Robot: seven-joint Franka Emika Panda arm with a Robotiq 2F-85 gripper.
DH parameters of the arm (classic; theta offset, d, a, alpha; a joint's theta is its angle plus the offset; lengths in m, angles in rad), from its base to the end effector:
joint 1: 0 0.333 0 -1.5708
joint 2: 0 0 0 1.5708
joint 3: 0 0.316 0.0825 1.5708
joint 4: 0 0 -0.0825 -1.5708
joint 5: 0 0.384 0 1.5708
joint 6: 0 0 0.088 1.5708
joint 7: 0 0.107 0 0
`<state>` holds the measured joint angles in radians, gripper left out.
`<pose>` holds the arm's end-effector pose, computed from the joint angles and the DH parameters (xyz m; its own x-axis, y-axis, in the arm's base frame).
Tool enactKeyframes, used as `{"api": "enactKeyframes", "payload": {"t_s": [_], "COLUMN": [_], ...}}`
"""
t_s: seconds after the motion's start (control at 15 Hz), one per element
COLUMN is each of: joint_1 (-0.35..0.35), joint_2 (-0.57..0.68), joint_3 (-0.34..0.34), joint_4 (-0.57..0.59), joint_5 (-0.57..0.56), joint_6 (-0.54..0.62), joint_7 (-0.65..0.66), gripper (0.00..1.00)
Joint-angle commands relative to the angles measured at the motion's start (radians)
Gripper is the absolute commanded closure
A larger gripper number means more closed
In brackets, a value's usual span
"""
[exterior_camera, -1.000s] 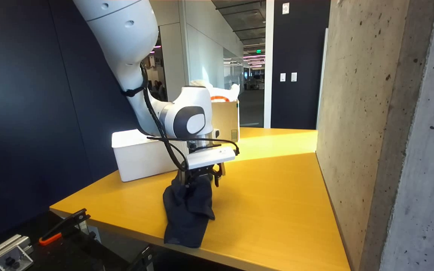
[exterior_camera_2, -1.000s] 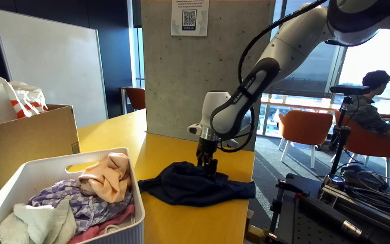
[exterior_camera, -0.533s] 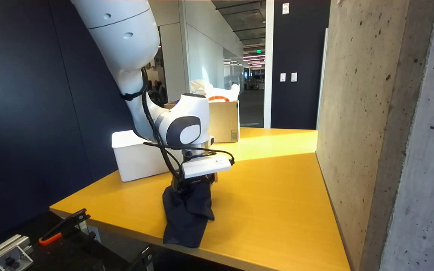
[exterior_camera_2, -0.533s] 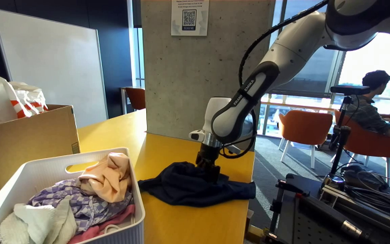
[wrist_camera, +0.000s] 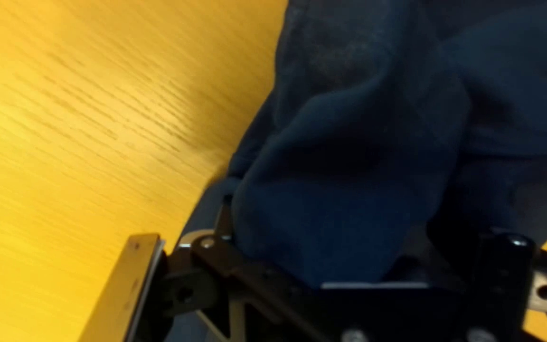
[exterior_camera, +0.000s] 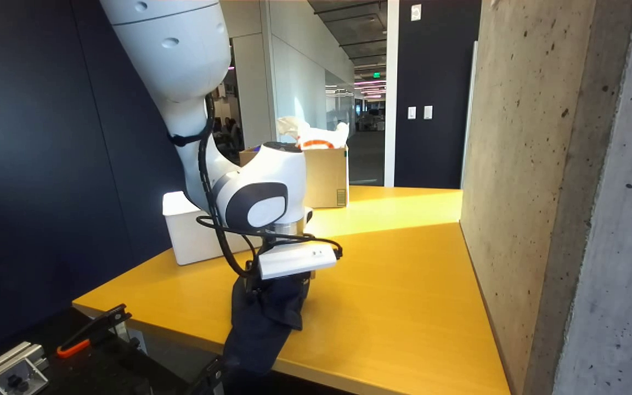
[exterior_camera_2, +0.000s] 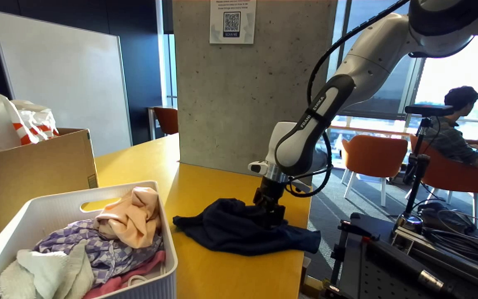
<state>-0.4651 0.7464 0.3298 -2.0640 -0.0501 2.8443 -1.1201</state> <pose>0.5753 -0.0693 0.0911 0.5771 0.7885 0.2128 0.8099 -0.5860 -0.0252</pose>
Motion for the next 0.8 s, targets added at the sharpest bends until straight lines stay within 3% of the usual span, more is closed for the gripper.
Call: {"api": "enactKeyframes", "payload": {"t_s": [0.0, 0.33, 0.73], "joint_1": [-0.047, -0.069, -0.065], "joint_2": [-0.091, -0.138, -0.110], "joint_3": [0.034, 0.045, 0.037], "joint_4": [-0.093, -0.127, -0.105], "joint_5": [0.043, 0.080, 0.106], "joint_6": [0.026, 0.018, 0.016], "joint_7": [-0.032, -0.041, -0.061], "gripper": [0.00, 0.00, 0.00]}}
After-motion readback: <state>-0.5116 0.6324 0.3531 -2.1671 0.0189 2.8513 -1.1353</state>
